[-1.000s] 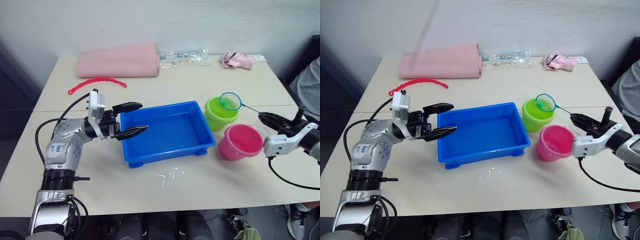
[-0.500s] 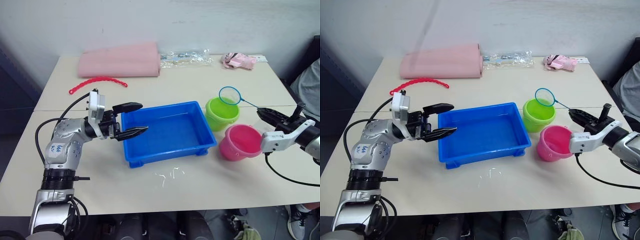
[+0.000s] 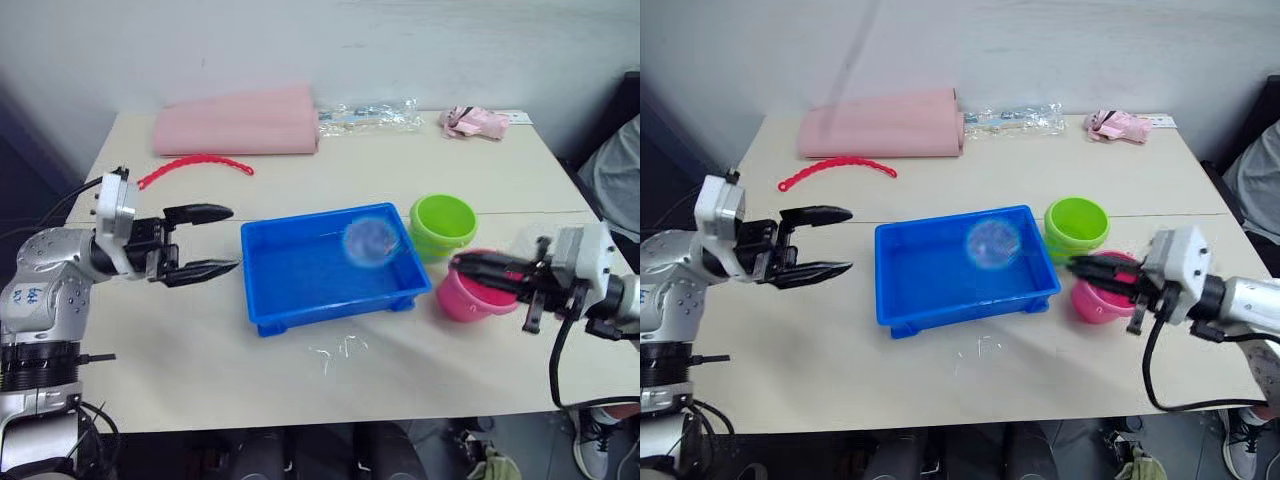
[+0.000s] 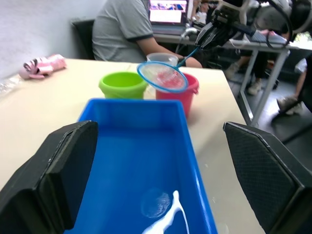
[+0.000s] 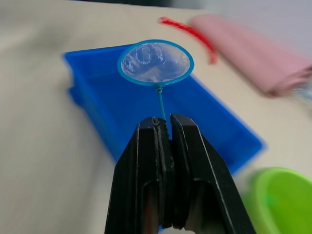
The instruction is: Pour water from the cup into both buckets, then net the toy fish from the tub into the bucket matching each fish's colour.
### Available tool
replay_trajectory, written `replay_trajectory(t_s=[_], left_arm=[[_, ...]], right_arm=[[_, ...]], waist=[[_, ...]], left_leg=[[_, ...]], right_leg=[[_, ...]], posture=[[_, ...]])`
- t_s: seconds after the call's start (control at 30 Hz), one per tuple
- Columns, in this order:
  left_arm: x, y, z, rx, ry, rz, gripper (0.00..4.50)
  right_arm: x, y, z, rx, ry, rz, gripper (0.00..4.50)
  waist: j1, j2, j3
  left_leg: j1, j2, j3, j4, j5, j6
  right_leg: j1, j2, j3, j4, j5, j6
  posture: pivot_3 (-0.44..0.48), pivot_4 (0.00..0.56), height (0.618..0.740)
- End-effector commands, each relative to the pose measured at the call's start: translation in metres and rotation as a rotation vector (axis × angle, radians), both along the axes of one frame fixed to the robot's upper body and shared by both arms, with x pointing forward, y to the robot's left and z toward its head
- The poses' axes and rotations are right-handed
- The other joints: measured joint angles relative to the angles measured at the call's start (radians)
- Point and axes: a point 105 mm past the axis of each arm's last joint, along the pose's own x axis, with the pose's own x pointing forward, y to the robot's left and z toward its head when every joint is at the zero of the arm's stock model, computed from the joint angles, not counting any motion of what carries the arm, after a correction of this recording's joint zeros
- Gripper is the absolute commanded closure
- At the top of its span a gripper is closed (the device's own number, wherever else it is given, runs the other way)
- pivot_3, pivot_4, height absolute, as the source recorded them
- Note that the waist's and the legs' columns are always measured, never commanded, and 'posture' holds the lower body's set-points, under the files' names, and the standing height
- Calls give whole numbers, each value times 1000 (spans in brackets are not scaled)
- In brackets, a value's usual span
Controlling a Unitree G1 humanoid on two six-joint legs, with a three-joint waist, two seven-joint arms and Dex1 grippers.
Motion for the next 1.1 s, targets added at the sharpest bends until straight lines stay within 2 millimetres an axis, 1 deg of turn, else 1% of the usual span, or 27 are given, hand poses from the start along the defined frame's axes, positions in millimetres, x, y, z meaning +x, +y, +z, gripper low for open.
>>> replay_trajectory(t_s=[0.03, 0.17, 0.27, 0.3, 0.37, 0.5, 0.57, 0.67, 0.73, 0.8, 0.83, 0.87, 0.9, 0.93, 1.03, 1.07, 1.1], left_arm=[[-19, 6, -4, 122, -47, -50, 25], [-33, 11, -26, 212, -12, -76, 25], [-45, 3, -40, 211, 41, -109, 25], [-47, -1, -44, 203, 55, -112, 25], [-49, -6, -48, 189, 74, -117, 25], [-53, -15, -56, 167, 106, -131, 25], [-54, -18, -58, 161, 117, -131, 25], [-55, -19, -58, 160, 125, -128, 25], [-55, -20, -57, 157, 128, -123, 25], [-57, -20, -57, 146, 172, -125, 25], [-58, -20, -57, 143, 191, -125, 25], [-59, -20, -57, 144, 202, -124, 0], [-59, -20, -56, 150, 203, -118, 0], [-58, -20, -56, 154, 204, -113, 0], [-54, -17, -52, 143, 179, -53, 0], [-51, -14, -50, 138, 174, -26, 0], [-50, -13, -49, 135, 171, -9, 0]], right_arm=[[-11, 20, -23, -65, 41, 146, 4500], [-14, 36, -52, -41, 112, 213, 4500], [-21, 43, -88, -94, 215, 263, 4500], [-20, 44, -96, -93, 233, 260, 4500], [-17, 48, -107, -76, 246, 247, 4500], [-7, 54, -132, -66, 227, 206, 4500], [-1, 57, -141, -68, 212, 187, 4500], [5, 59, -150, -71, 185, 174, 4500], [9, 59, -152, -79, 157, 165, 4500], [15, 58, -146, -24, 169, 130, 4500], [12, 57, -144, -18, 191, 145, 4500], [10, 56, -143, -16, 198, 153, 3660], [6, 54, -140, -16, 206, 168, 3365], [3, 53, -138, -15, 212, 177, 2948], [-4, 41, -123, -21, 181, 179, 1579], [-6, 37, -117, -17, 174, 168, 1042], [-6, 34, -113, -14, 172, 160, 633]], waist=[[2, 0, 0], [1, 0, 0], [1, 0, 0], [0, 0, 0], [1, 0, 0], [-2, 0, 0], [-3, 0, 0], [-4, 0, 0], [-5, 0, 0], [-5, 0, 0], [-5, 0, 0], [-5, 1, 0], [-5, 0, 0], [-1, 1, 0], [0, 1, 1], [0, 1, 1], [0, 1, 1]], left_leg=[[-1, 0, 0, 0, 0, 0], [-1, -1, 0, 0, 0, 0], [-2, -2, 0, 0, -1, 0], [-2, -2, 0, 0, -1, 0], [-2, -2, 0, 0, -1, 0], [-1, -2, 1, 0, -1, 0], [-1, -2, 1, 0, -1, 0], [0, -2, 1, 0, 0, 0], [0, -2, 1, 0, 0, -1], [0, -2, 2, 0, 0, -1], [0, -2, 2, 0, 0, -1], [1, -2, 2, 0, 0, -1], [1, -2, 2, 0, 0, -1], [1, -2, 1, 0, 0, -1], [0, -2, 1, 0, 0, -1], [0, -3, 1, 0, 0, -1], [0, -3, 1, 0, 0, -1]], right_leg=[[0, 0, 0, 0, 0, 0], [-1, -1, -1, -1, 0, 0], [-2, -2, -1, 0, 0, 0], [-2, -2, -2, 0, 0, 0], [-1, -3, -2, 0, 0, 0], [-2, -3, -2, 2, 0, 0], [-2, -3, -2, 3, 0, 0], [-2, -3, -1, 4, 0, 0], [-2, -3, -1, 4, 0, 0], [-2, -3, -1, 4, 0, 0], [-2, -3, -1, 4, 0, 0], [-2, -3, -1, 4, 0, 0], [-2, -3, 0, 4, 0, 0], [-2, -3, 0, 4, 0, 0], [-1, -4, -1, 4, 0, -1], [-1, -4, -1, 4, 0, -1], [-1, -5, -1, 4, 0, -1]], posture=[[0, 150, 740], [0, 150, 740], [0, 150, 740], [0, 150, 740], [0, 150, 740], [0, 150, 740], [0, 150, 740], [0, 150, 740], [0, 150, 740], [0, 150, 740], [0, 150, 740], [0, 150, 740], [0, 150, 740], [0, 150, 740], [0, 150, 740], [0, 150, 740], [0, 150, 740]])
